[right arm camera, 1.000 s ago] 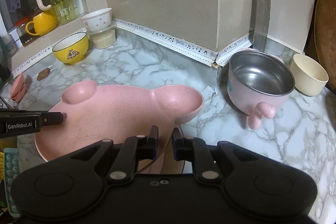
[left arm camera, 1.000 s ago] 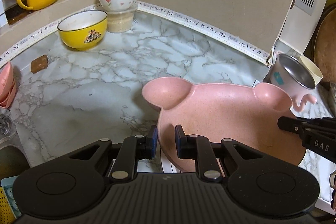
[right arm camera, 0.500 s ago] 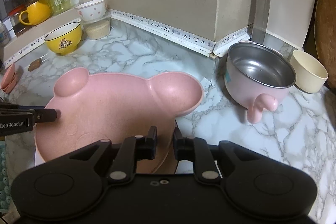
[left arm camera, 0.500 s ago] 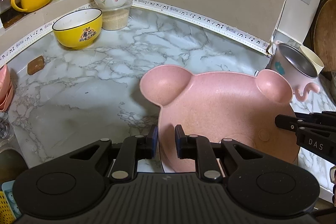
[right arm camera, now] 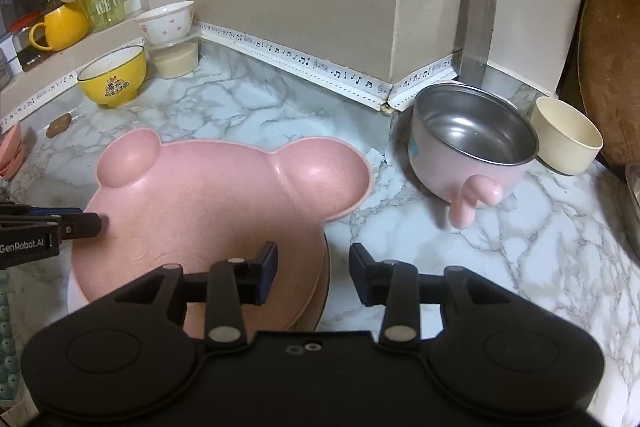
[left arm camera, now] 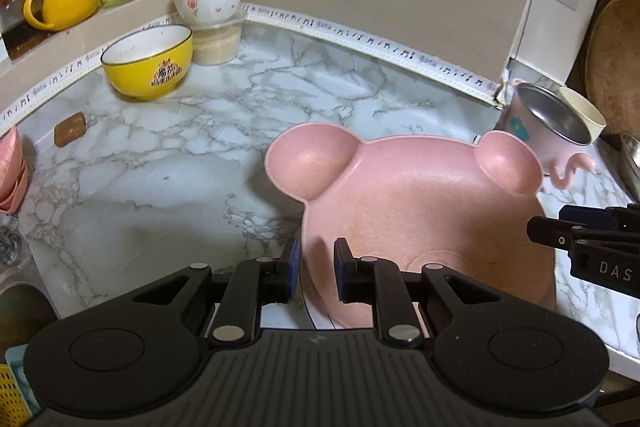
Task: Organize plates and bowls
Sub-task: 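Carry the pink bear plate with both tools toward the yellow bowl, then lower the pink bear plate onto the counter and open both tools, then move both tools to the stainless steel bowl by the cutting board, then close both tools on the steel bowl rim, then lift and carry the steel bowl with both tools beside the pink plate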
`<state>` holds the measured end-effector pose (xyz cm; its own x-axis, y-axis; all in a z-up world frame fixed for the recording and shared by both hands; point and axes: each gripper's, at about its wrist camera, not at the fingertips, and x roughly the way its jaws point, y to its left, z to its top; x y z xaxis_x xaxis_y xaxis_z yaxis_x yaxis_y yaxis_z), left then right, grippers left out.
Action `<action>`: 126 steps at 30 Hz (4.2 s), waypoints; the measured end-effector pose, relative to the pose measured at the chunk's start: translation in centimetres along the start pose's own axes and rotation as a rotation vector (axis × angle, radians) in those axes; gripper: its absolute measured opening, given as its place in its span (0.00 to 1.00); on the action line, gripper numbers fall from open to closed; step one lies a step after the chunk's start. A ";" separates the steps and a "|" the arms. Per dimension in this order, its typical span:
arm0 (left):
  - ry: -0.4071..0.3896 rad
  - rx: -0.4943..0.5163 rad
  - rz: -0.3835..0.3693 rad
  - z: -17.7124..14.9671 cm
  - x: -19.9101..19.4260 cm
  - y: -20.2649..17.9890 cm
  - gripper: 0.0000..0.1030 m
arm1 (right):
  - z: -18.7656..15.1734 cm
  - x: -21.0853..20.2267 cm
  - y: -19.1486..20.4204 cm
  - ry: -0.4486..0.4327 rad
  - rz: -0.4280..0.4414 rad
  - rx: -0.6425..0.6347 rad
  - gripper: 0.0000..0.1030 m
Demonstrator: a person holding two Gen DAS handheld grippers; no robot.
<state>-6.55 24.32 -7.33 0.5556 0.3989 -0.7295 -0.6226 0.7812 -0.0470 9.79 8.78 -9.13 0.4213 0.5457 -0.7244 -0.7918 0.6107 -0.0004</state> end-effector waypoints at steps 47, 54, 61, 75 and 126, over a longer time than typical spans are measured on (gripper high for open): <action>-0.231 0.237 -0.321 5.3 -6.3 -23.2 0.78 | -1.8 -15.4 -14.3 -0.250 -0.249 0.233 1.00; -0.213 0.290 -0.353 6.2 -3.4 -29.9 0.78 | -2.0 -15.5 -20.9 -0.235 -0.335 0.300 1.00; -0.154 0.327 -0.359 7.0 0.4 -36.2 0.78 | -2.7 -14.2 -26.8 -0.186 -0.404 0.353 1.00; -0.038 0.376 -0.330 9.0 8.7 -44.7 0.78 | -1.7 -9.7 -36.2 -0.097 -0.452 0.396 0.98; 0.114 0.426 -0.349 6.5 12.7 -45.0 0.16 | -3.9 -5.2 -39.8 0.060 -0.379 0.498 0.15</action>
<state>32.11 -2.62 -10.00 0.6108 0.0455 -0.7905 -0.1217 0.9919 -0.0369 37.40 -20.63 -8.08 0.5955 0.2143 -0.7742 -0.2852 0.9574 0.0456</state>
